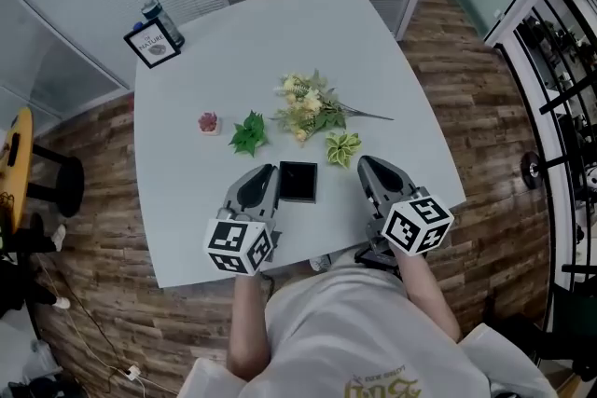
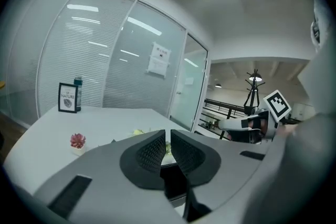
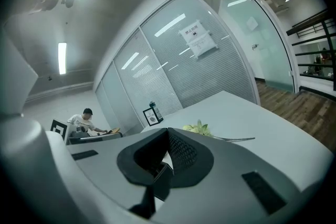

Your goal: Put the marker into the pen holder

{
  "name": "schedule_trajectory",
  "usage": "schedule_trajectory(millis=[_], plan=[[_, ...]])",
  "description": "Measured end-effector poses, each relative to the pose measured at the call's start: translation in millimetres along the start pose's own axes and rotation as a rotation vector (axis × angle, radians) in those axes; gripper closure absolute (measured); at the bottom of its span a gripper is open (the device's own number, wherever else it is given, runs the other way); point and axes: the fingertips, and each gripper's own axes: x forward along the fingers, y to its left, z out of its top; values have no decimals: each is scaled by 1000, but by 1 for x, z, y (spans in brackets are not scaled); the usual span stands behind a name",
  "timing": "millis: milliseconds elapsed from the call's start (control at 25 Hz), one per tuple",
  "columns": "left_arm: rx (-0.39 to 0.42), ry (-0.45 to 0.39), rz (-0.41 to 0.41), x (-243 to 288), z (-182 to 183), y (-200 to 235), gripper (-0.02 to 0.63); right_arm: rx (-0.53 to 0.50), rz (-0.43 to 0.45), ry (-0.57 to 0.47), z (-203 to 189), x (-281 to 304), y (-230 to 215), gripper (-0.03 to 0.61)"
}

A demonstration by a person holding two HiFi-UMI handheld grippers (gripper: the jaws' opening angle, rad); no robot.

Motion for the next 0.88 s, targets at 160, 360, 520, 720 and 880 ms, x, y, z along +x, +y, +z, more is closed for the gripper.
schedule_trajectory(millis=[160, 360, 520, 720, 880], plan=[[20, 21, -25, -1, -4, -8, 596, -22, 21, -2, 2, 4, 12, 561], [44, 34, -34, 1, 0, -6, 601, -40, 32, -7, 7, 6, 20, 562], [30, 34, -32, 1, 0, -2, 601, -47, 31, -10, 10, 7, 21, 563], [69, 59, -35, 4, -2, -3, 602, -65, 42, -2, 9, 8, 24, 563], [69, 64, -45, 4, -4, -5, 602, -64, 43, -1, 9, 7, 25, 563]])
